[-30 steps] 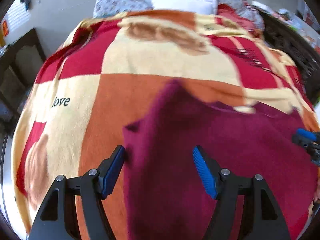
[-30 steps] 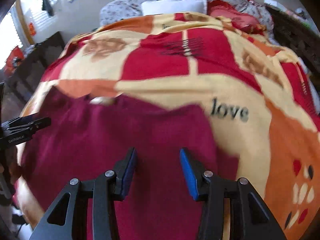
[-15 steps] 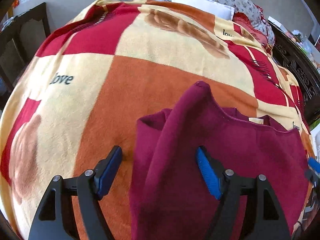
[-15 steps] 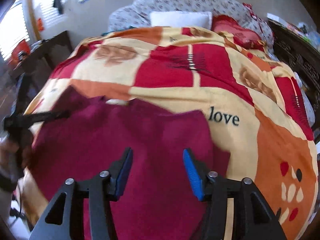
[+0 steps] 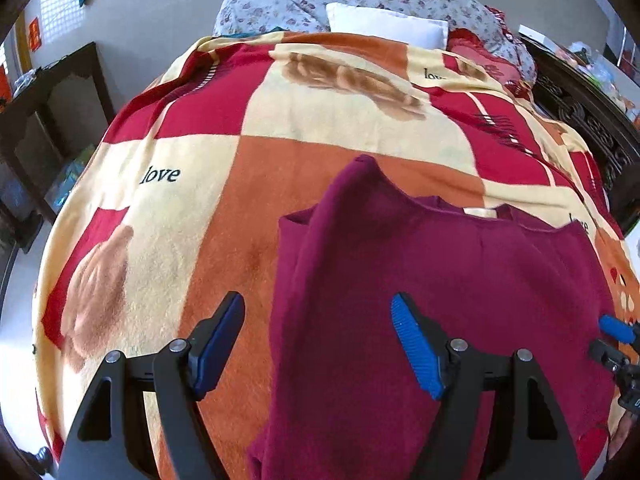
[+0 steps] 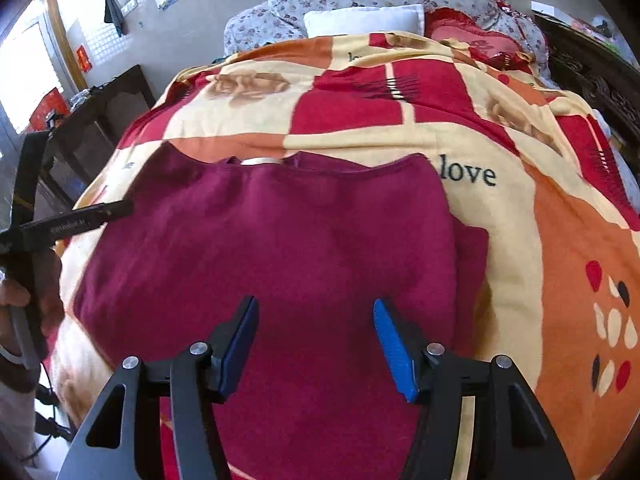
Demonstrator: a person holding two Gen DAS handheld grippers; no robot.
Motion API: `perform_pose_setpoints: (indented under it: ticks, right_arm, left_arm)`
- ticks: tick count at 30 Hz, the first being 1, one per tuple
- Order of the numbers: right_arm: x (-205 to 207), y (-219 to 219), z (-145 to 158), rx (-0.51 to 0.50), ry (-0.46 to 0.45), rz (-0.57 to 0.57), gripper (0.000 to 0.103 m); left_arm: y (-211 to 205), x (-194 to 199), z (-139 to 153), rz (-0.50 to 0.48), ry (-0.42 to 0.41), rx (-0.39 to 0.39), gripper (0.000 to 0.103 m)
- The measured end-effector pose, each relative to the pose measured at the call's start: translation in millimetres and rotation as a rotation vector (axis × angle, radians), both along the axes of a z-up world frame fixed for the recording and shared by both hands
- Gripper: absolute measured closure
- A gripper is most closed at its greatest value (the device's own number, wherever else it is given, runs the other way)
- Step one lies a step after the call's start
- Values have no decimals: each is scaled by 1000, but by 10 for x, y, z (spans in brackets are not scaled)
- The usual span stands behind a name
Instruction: Fold small clothes
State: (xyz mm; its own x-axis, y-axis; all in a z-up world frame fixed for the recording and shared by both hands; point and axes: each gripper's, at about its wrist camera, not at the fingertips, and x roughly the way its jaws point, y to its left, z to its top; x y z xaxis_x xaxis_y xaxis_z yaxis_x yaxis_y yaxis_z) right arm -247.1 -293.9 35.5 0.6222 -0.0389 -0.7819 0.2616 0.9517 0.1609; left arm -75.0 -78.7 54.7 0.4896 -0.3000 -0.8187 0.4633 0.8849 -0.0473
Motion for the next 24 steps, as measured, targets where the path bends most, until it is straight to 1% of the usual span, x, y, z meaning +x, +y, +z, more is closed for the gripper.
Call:
perform_pose_setpoints:
  ticks: [3, 7, 12, 15, 18, 20, 24]
  right_arm:
    - [33, 79, 23, 1, -7, 8, 38]
    - [134, 184, 62, 29, -42, 31, 38]
    - [386, 271, -44, 47, -22, 58, 38]
    - [547, 386, -21, 53, -30, 99, 42]
    - [757, 537, 33, 42, -54, 143, 43]
    - [941, 620, 72, 67, -81, 162, 44]
    - [1413, 828, 95, 113, -96, 208, 49]
  left_arm:
    - [18, -60, -28, -9, 11, -1, 28]
    - [83, -95, -101, -6, 14, 18, 28]
    - [187, -88, -218, 8, 55, 14, 28]
    - [308, -113, -243, 20, 81, -28, 28]
    - [466, -128, -270, 53, 98, -57, 28]
    - [564, -133, -276, 71, 111, -85, 27]
    - [737, -115, -283, 88, 136, -127, 23]
